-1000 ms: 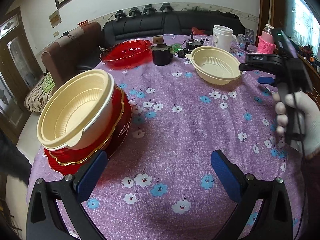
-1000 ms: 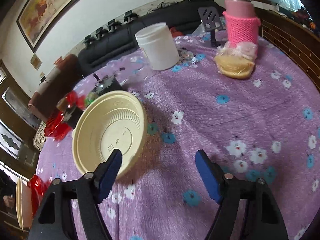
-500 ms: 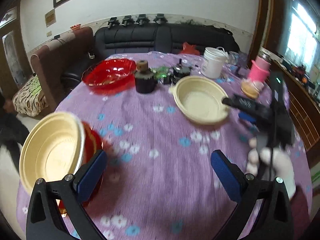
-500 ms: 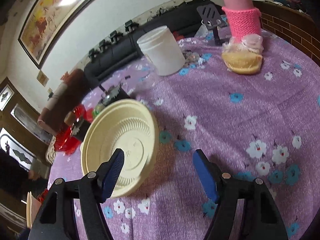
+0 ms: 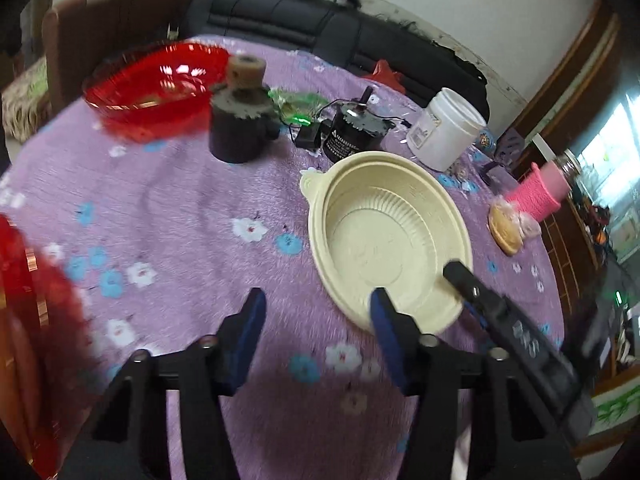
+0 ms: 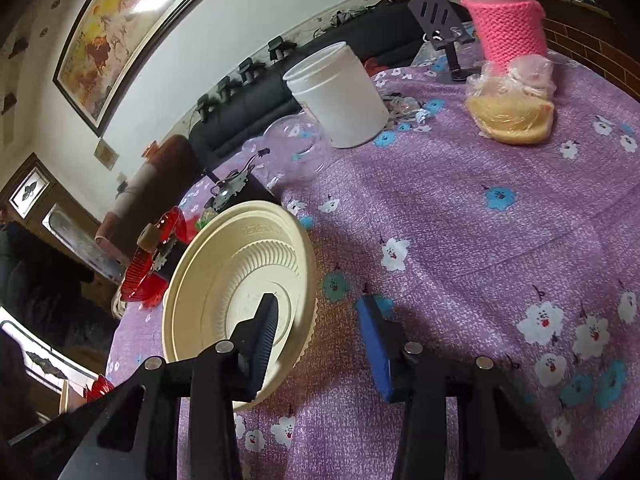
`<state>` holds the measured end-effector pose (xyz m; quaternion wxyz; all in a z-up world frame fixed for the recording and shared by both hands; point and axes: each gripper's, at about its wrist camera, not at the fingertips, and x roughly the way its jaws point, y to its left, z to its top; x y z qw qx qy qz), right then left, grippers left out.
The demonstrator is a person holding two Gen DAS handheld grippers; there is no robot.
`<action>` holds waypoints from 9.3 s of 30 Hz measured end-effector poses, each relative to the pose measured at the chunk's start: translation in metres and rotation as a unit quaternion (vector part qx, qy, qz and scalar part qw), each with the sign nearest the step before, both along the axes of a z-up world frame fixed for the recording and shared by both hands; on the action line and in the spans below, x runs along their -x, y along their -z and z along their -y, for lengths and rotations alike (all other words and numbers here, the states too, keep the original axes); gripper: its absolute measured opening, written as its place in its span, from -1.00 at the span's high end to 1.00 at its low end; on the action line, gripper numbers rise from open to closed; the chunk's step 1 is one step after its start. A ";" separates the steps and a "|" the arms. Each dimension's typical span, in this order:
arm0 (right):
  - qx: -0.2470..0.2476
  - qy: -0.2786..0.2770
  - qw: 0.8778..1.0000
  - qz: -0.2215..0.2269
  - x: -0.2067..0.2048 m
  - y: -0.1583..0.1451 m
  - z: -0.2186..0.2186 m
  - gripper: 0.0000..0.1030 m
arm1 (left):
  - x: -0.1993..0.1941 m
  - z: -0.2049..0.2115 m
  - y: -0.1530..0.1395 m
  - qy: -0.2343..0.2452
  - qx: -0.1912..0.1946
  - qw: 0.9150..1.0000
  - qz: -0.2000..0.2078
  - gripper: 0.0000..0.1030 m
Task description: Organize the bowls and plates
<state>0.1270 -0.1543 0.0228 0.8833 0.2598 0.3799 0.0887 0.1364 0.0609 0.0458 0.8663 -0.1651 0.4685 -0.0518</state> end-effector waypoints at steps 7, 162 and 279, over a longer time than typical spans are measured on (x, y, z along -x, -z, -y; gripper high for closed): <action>0.026 -0.013 1.000 0.013 -0.001 -0.002 -0.007 0.16 | -0.027 0.001 0.021 -0.022 0.001 1.000 0.000 0.05; 0.102 -0.220 0.959 0.146 0.246 -0.108 -0.232 -0.59 | 0.327 -0.181 -0.113 -0.247 -0.249 0.914 0.202 -0.97; 0.186 -0.220 0.956 0.056 0.270 -0.052 -0.262 -0.66 | 0.310 -0.209 -0.043 -0.188 -0.148 0.966 0.095 -0.99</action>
